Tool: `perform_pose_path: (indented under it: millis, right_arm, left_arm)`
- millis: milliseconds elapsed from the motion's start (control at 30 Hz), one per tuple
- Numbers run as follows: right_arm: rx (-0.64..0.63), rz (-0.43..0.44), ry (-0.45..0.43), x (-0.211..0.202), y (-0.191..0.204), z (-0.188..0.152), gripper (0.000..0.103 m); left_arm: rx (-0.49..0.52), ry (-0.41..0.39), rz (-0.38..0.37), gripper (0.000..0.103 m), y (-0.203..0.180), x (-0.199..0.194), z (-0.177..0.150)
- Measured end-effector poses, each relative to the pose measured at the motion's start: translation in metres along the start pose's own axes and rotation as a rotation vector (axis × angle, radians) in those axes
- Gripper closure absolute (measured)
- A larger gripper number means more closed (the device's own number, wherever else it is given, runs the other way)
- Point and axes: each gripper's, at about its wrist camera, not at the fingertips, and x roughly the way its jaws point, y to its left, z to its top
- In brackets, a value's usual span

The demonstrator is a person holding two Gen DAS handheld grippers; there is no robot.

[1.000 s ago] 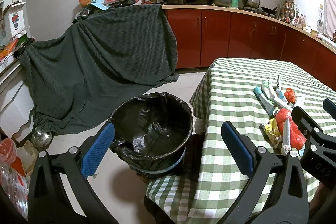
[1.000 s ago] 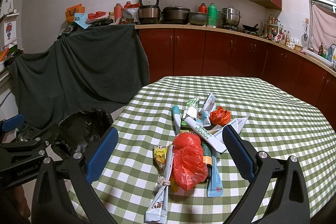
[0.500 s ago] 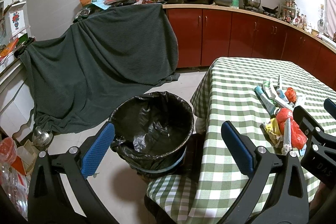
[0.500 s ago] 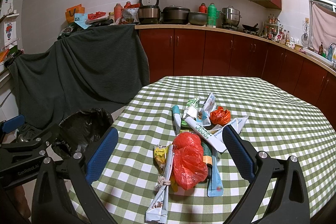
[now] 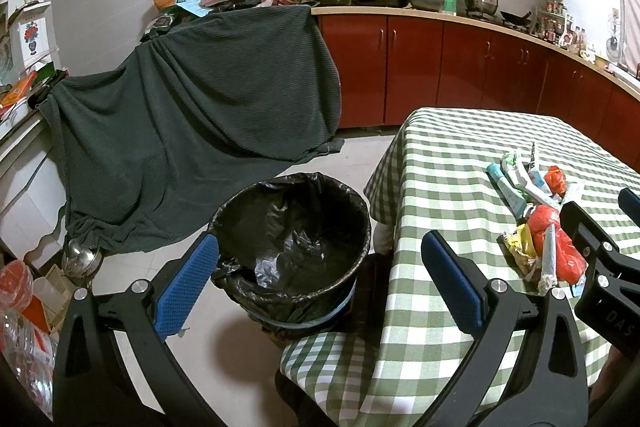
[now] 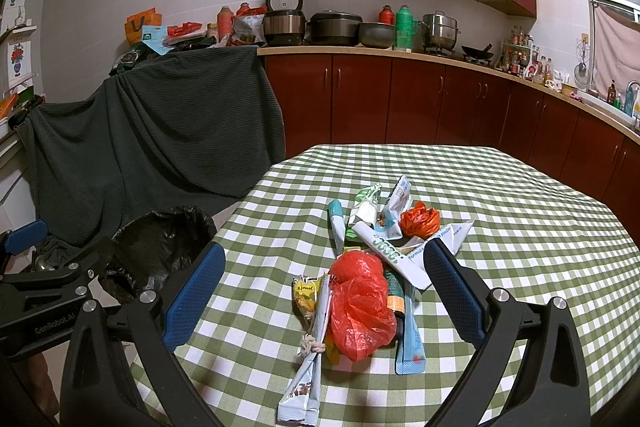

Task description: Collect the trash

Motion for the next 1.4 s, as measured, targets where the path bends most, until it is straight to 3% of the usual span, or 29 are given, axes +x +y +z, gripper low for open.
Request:
perform_pose_path:
  millis: [1067,1400]
  right_arm:
    - [0.002,-0.007,0.001,0.000,0.004,-0.001,0.006]
    - [0.037,-0.038,0.021,-0.001,-0.025,-0.004,0.006]
  left_arm:
    - [0.007,-0.001,0.001,0.004,0.003,-0.004,-0.001]
    - [0.024,0.011,-0.029,0.004,-0.010,-0.006,-0.010]
